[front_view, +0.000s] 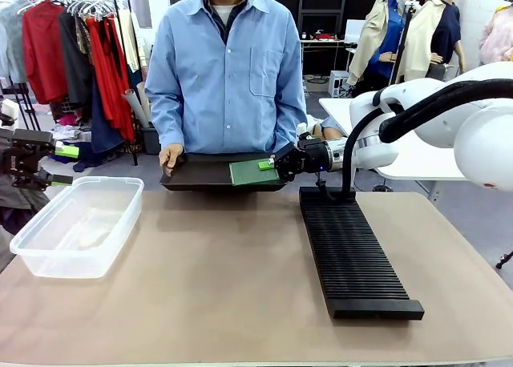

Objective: Sort PCBs into racks and boxes based on the side picked up.
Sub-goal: If the short side of the Blank PCB is picked up, insert it into the PCB Rack ; if the long side is picked up, place it in the Organizing box.

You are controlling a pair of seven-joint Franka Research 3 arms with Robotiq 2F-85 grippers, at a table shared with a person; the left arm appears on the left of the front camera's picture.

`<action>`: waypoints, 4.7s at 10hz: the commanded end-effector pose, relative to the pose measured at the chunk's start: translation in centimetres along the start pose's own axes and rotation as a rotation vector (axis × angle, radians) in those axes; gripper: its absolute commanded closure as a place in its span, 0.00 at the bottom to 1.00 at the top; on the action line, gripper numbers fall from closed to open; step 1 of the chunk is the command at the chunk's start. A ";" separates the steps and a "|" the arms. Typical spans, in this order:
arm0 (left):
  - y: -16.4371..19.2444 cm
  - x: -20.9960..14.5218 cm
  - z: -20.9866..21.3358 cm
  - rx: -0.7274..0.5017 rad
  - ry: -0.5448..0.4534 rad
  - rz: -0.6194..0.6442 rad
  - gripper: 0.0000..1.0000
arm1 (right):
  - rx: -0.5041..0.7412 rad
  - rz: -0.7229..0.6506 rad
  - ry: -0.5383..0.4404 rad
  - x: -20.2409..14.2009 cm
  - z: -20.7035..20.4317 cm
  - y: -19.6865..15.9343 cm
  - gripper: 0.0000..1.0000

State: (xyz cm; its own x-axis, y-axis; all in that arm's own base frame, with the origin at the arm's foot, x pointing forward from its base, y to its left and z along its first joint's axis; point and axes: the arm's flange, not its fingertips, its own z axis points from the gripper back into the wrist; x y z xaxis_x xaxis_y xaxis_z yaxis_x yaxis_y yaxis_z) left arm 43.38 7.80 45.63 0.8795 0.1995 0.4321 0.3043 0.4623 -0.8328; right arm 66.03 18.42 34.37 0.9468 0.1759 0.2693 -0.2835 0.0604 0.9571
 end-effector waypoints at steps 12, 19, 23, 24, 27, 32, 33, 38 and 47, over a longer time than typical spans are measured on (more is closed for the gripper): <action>-0.1 0.0 0.1 -0.005 0.001 -0.003 0.00 | 0.083 0.307 -0.066 -7.6 12.2 5.3 1.00; -0.1 0.0 0.1 -0.005 0.001 -0.003 0.00 | -0.032 0.706 -0.121 -13.5 18.0 3.6 1.00; -0.1 0.0 0.1 -0.005 0.001 -0.003 0.00 | -0.006 0.856 -0.204 -11.5 20.4 0.4 1.00; -0.1 0.0 0.1 -0.005 0.001 -0.003 0.00 | -0.046 0.900 -0.197 -10.8 20.9 0.0 1.00; -0.1 0.0 0.1 -0.005 0.001 -0.003 0.00 | -0.111 0.933 -0.190 -9.7 22.7 -2.2 1.00; -0.1 0.0 0.1 -0.005 0.001 -0.003 0.00 | -0.096 0.872 -0.186 -8.9 24.2 -7.0 1.00; -0.1 0.0 0.1 -0.005 0.001 -0.003 0.00 | -0.091 0.868 -0.186 -8.8 24.1 -7.3 1.00; -0.1 0.0 0.1 -0.005 0.001 -0.003 0.00 | -0.118 0.838 -0.169 -8.5 23.6 -9.5 1.00; -0.1 0.0 0.1 -0.005 0.001 -0.003 0.00 | -0.118 0.835 -0.184 -9.5 23.7 -10.5 1.00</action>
State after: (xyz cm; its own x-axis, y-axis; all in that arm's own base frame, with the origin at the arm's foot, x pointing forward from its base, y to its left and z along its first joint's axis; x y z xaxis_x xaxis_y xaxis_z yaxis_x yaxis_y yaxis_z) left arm 43.39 7.84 45.60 0.8797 0.2002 0.4314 0.3033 0.4625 -0.8331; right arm 63.52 -7.33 23.91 0.4326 0.0444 0.9005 -0.8996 0.0868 0.4279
